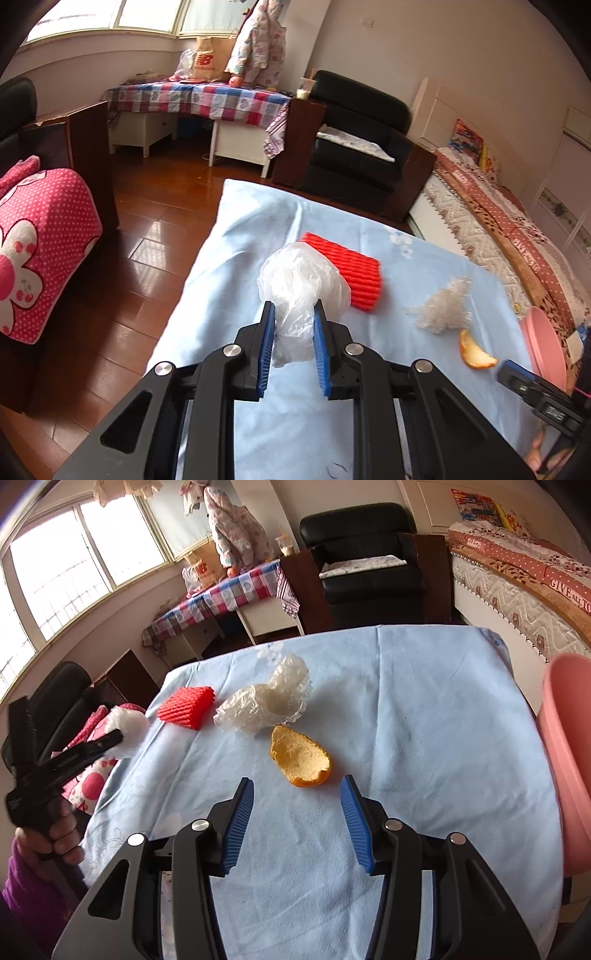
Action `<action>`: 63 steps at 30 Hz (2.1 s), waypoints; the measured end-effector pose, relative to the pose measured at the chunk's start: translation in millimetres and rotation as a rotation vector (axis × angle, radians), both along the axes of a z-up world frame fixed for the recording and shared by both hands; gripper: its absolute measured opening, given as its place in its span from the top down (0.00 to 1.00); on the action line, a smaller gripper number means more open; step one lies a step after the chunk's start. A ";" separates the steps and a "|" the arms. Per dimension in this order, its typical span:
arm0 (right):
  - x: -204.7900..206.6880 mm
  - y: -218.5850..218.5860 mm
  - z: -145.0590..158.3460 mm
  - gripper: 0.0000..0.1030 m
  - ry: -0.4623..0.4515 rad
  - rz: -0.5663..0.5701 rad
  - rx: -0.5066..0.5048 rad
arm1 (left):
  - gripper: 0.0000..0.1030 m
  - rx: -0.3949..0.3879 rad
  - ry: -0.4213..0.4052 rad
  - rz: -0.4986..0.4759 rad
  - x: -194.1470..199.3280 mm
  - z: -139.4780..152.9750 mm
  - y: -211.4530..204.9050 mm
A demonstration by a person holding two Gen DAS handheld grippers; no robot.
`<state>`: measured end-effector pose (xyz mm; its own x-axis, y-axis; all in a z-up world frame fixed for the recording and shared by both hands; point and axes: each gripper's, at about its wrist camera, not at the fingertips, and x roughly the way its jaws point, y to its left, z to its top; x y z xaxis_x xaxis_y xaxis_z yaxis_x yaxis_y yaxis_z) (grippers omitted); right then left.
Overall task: Collect trash
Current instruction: 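Grasp the white plastic bag with the left gripper while the right grasps the second orange peel, then carry the white bag with the left gripper while the right carries the peel over the bucket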
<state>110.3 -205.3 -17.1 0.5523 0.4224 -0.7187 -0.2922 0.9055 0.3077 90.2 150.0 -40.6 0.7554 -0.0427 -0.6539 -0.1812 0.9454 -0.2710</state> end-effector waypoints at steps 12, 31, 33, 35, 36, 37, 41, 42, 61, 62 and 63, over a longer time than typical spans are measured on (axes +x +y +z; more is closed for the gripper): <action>16.4 18.9 -13.8 0.58 0.015 0.022 -0.100 | 0.82 -0.021 -0.030 -0.059 -11.7 12.6 -17.1; -13.8 -7.4 8.5 0.80 0.001 -0.022 -0.057 | 0.82 -0.022 -0.039 -0.169 -20.7 21.7 -63.2; -19.7 -12.6 14.2 0.80 -0.010 -0.031 -0.054 | 0.82 -0.021 -0.042 -0.185 -21.9 23.2 -69.7; -23.6 -17.5 19.1 0.80 -0.019 -0.043 -0.051 | 0.82 -0.019 -0.045 -0.202 -24.0 25.0 -76.9; -26.7 -21.1 21.6 0.80 -0.024 -0.051 -0.047 | 0.82 -0.016 -0.047 -0.214 -25.1 26.5 -82.2; -29.0 -24.3 23.9 0.80 -0.027 -0.059 -0.044 | 0.82 -0.015 -0.048 -0.222 -25.4 27.3 -86.2; -39.0 -38.8 30.8 0.80 -0.038 -0.087 -0.026 | 0.82 -0.010 -0.050 -0.255 -26.4 31.2 -103.2; -41.3 -41.5 32.0 0.80 -0.041 -0.091 -0.025 | 0.82 -0.007 -0.050 -0.265 -26.7 32.5 -109.1; -69.6 -109.2 48.6 0.80 -0.085 -0.249 0.013 | 0.82 0.048 -0.057 -0.387 -13.9 50.8 -200.9; -71.0 -114.6 49.9 0.80 -0.092 -0.263 0.013 | 0.82 0.052 -0.060 -0.396 -12.8 52.2 -207.6; -72.1 -117.9 50.4 0.80 -0.096 -0.273 0.013 | 0.82 0.056 -0.063 -0.402 -12.4 53.4 -213.3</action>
